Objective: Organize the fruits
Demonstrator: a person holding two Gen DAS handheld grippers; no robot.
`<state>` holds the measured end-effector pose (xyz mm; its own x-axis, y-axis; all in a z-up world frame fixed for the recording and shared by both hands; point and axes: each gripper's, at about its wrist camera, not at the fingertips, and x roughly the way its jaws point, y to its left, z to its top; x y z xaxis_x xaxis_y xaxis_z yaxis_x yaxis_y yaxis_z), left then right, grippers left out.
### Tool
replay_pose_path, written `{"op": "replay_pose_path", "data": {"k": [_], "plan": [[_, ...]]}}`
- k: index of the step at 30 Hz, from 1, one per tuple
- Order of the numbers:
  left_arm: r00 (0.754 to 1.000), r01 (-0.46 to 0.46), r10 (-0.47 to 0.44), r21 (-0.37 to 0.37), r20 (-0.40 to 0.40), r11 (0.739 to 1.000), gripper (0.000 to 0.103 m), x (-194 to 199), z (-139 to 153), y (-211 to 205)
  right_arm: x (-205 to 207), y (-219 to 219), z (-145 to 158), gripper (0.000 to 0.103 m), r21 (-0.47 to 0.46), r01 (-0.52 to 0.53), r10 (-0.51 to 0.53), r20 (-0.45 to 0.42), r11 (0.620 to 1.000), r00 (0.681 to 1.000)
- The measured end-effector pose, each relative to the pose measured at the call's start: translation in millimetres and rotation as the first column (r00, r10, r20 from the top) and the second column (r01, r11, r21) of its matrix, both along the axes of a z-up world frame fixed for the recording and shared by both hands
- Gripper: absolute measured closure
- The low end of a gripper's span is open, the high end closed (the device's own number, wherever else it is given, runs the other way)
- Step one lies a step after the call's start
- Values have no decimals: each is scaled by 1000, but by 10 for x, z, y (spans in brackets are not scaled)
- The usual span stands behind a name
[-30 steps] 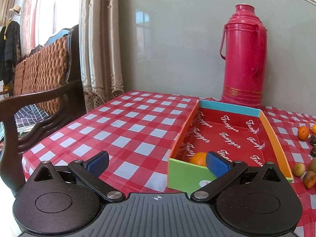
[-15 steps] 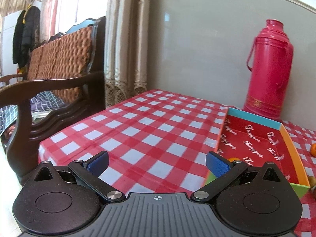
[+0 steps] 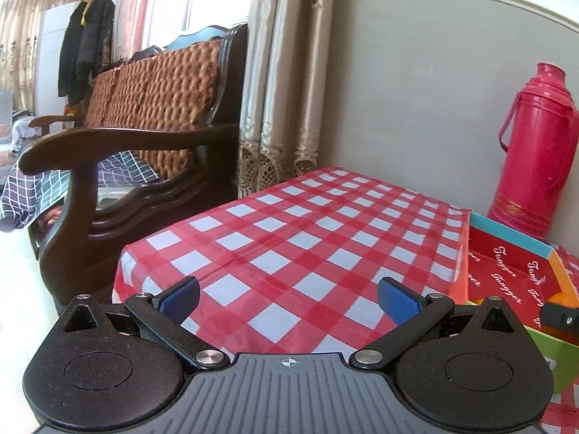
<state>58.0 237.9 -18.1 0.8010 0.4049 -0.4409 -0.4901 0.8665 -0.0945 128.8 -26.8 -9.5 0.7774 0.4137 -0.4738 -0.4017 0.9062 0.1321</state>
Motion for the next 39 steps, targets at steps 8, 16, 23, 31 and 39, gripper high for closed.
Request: {"op": "replay_pose_path", "data": {"k": [8,16,23,31,39], "plan": [[1000,4,-4,2,-1,1000,0,9,-9,1,-50,-40,36,43,17,-3,2,13,1000,1000],[1000,27,-26,17,-6,1000,0,50,8,-135,-238,-262,162,25,43,5,-10,112,999,994],[997,72,-72,47,-12,996,0,94,37,-359,-389,-791,250,8,31,144,-148,220,989,964],[989,144,-145,84,5,986,0,129,89,-692,-423,-1605,97,6,83,449,-457,186,889,870],[968,238,-247,145,48,960,0,119,163,-1144,-520,-2048,-17,6,67,634,-636,143,771,758]]}}
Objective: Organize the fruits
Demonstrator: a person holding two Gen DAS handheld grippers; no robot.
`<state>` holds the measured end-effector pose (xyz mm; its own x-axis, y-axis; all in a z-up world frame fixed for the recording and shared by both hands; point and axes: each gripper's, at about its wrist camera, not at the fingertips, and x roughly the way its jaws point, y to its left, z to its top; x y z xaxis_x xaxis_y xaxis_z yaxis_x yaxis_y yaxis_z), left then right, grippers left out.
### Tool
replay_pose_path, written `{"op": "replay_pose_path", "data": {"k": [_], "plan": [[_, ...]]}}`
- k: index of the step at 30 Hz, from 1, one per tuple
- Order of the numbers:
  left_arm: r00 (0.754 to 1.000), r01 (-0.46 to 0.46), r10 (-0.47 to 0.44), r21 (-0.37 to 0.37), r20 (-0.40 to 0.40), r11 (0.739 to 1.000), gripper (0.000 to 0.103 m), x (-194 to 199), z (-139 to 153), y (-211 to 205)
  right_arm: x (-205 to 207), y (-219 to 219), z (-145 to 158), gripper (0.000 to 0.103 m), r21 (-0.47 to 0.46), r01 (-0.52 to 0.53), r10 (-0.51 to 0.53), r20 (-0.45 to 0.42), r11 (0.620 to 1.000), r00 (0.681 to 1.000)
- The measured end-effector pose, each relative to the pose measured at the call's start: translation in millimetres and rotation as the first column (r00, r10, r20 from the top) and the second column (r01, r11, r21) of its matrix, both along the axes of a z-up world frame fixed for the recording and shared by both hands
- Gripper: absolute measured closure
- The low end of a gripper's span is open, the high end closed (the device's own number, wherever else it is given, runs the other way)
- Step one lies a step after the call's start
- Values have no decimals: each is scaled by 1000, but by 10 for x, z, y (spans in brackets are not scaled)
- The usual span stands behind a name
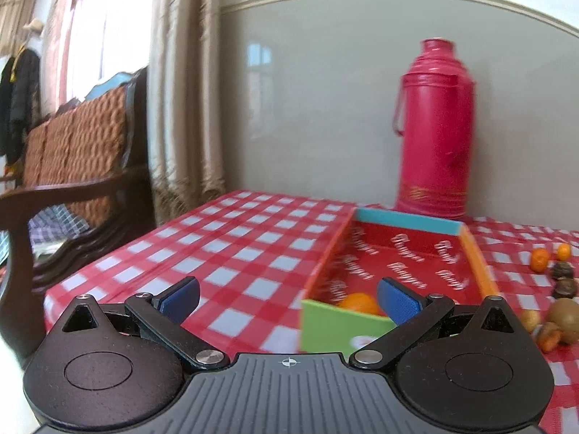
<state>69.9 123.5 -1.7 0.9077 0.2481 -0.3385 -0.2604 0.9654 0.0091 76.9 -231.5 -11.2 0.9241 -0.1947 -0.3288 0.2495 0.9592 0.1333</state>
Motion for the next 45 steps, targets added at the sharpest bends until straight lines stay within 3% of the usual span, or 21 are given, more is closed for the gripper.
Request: {"op": "replay_pose_path", "data": {"k": [6,15,19,23,35,41,45], "plan": [[990,137,-140,77,28,988,0,-32,51,-444,-181,-274,-40,6,55,34,-34,-1,998,999],[945,327,-324,120,-43,937,0,-87,67,-1282,-339,-517,-24,6,73,50,-51,9,996,999],[940,336,-322,155,-109,929,0,-22,4,-1660,-384,-595,-21,6,90,60,-61,12,994,998],[926,364,-341,142,-163,921,0,22,-71,-1907,-434,-663,-24,6,109,67,-69,11,992,998],[872,477,-445,149,-204,866,0,282,-60,-2371,-543,-832,-28,6,124,106,-108,12,987,994],[842,522,-481,143,-246,841,0,411,-118,-2499,-578,-857,-32,6,72,151,-151,0,986,988],[835,530,-482,157,-264,833,0,465,-166,-2572,-629,-880,-18,6,12,232,-232,2,973,973]]}}
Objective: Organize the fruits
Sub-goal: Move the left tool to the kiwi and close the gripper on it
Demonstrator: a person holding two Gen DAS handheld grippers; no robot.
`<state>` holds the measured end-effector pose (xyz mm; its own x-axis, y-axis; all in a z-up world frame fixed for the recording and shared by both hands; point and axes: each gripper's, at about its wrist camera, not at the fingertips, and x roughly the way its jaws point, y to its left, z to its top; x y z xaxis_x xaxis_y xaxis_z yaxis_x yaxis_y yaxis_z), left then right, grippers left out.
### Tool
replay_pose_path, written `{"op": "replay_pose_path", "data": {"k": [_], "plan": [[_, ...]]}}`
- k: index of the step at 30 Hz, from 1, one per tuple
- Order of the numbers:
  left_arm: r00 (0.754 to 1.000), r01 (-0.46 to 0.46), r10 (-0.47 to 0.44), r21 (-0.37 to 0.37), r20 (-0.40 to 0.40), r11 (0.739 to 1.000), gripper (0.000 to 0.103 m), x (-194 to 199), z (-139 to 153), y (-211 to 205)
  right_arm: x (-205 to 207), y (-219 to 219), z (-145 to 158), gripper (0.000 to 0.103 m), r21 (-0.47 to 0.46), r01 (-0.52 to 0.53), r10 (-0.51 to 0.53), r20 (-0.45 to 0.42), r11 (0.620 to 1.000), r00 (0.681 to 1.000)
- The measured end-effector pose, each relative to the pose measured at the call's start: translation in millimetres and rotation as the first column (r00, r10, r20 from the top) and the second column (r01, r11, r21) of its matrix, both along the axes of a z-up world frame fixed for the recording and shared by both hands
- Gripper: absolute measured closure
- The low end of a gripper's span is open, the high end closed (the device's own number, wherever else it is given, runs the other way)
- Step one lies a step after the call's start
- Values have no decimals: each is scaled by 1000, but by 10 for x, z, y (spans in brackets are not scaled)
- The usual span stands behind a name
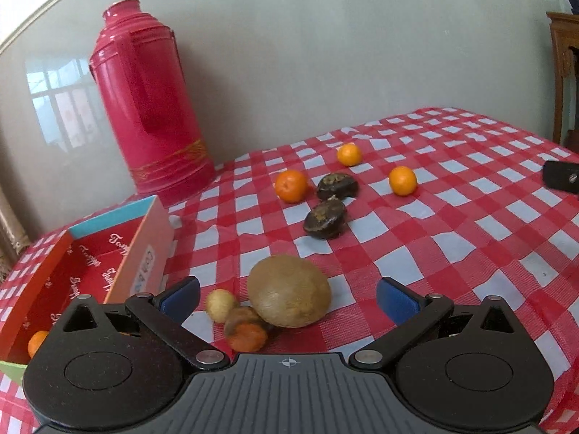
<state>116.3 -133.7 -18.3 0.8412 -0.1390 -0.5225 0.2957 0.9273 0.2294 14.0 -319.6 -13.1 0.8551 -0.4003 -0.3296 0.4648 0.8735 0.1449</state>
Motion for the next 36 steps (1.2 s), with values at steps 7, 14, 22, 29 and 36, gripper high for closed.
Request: {"op": "replay_pose_path", "data": {"k": [7,14,22,29,36], "plan": [[999,11,-11,-16,-31,1000,0,110,-57,-52,-117,-173,-3,6,5,94,-94,11,996,996],[998,18,-19,-23,-53,1000,0,189,-116,-116,-156,-190,-3,6,-24,95,-95,10,995,995],[997,26,-28,-33,-73,999,0,243,-164,-165,-142,-215,-10,6,-12,89,-89,5,996,996],[999,14,-15,-10,-47,1000,14,240,-182,-175,-113,-175,-8,6,-10,68,-68,3,998,998],[1000,15,-15,11,-22,1000,15,204,-214,-197,-74,-139,-4,6,2,36,-36,-1,999,999]]}}
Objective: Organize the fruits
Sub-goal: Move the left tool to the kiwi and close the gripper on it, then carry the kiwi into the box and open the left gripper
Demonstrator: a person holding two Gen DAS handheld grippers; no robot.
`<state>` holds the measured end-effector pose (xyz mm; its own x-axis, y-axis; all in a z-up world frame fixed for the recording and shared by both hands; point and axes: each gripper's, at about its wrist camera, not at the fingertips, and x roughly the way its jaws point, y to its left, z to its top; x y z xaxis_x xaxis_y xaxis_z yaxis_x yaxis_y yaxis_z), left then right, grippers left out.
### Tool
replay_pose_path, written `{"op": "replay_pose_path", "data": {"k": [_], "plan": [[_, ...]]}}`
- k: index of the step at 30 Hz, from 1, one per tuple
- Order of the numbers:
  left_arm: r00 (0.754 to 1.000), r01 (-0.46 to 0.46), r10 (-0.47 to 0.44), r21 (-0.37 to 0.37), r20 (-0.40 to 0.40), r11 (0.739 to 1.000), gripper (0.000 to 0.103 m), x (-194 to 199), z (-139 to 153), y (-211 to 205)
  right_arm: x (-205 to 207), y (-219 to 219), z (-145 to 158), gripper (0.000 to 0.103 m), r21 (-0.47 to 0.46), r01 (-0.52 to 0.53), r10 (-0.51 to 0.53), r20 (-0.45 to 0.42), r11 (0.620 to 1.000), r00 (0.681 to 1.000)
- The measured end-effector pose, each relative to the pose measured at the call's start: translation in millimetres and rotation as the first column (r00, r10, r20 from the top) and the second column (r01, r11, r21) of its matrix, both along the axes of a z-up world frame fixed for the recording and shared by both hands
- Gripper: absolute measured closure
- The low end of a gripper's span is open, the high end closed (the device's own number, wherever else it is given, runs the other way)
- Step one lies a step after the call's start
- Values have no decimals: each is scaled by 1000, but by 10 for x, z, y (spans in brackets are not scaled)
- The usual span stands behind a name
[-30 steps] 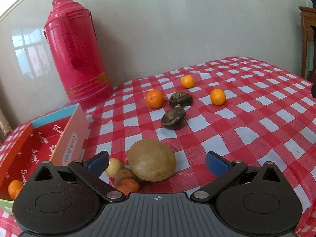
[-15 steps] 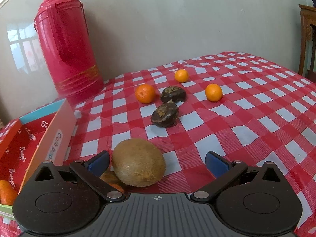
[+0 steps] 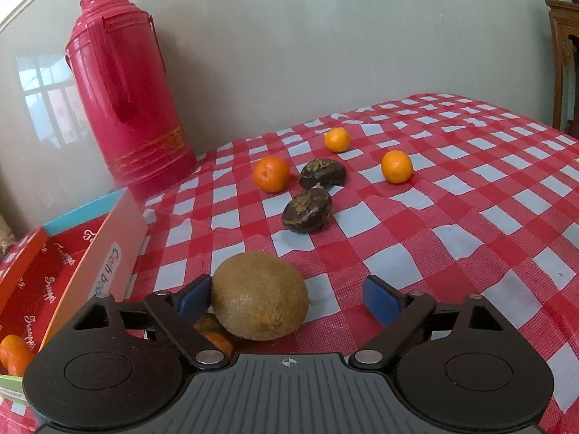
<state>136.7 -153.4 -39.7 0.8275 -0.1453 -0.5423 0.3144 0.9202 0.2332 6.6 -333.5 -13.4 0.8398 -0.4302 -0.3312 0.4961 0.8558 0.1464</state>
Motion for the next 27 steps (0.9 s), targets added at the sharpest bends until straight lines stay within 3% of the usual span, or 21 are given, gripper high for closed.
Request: {"op": "replay_pose_path", "data": {"k": [5,10,11,21,27], "plan": [[999,-38,38,-11,14,999,41,32,7,40,26,4,-6,6,11,-13,13,-8,1000,1000],[998,-54,53,-54,-20,997,42,90,8,123,60,-11,-15,6,37,-22,22,-12,999,1000],[998,-58,57,-63,-17,996,49,81,8,134,65,-6,-15,6,40,-24,25,-12,999,1000],[998,-56,51,-155,-38,986,51,64,76,247,81,32,-2,6,32,-27,27,-7,999,1000],[1000,-28,29,-178,1,984,51,-23,216,292,87,40,-1,6,33,-33,33,-8,999,999]]}}
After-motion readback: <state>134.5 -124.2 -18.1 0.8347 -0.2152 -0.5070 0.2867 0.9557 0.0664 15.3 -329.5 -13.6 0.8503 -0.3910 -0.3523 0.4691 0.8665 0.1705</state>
